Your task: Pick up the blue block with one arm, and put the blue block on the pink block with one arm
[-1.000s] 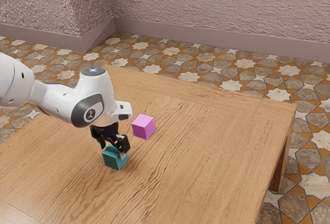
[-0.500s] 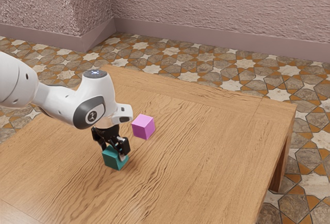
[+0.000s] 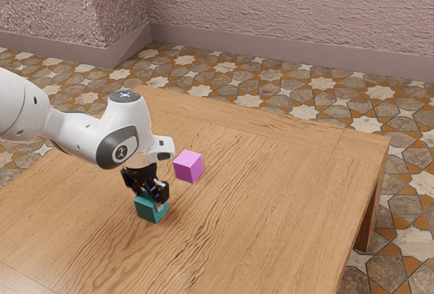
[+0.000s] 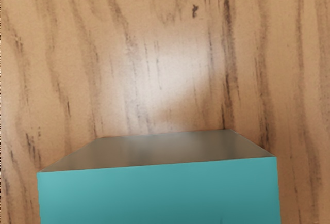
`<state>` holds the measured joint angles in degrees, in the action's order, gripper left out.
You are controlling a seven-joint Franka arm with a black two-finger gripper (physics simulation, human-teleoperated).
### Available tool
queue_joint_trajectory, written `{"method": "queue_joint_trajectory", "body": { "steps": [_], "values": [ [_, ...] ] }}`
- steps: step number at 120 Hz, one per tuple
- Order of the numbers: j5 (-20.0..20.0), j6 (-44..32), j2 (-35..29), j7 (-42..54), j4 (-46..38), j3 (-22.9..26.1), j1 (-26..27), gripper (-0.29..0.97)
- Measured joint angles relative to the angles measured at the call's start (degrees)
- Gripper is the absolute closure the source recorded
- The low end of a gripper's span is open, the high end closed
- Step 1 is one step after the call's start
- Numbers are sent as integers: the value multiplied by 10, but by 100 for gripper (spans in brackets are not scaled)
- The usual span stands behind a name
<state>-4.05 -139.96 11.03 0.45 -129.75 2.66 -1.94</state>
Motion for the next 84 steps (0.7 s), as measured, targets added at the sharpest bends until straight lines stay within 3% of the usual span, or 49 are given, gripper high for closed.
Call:
{"method": "queue_joint_trajectory", "body": {
  "steps": [30,50,84],
  "values": [
    [1,7,-36,-2,1,3,0,29],
    [0,36,-47,-3,67,4,0,29],
    [0,85,-2,-5,169,3,0,31]
  ]
}}
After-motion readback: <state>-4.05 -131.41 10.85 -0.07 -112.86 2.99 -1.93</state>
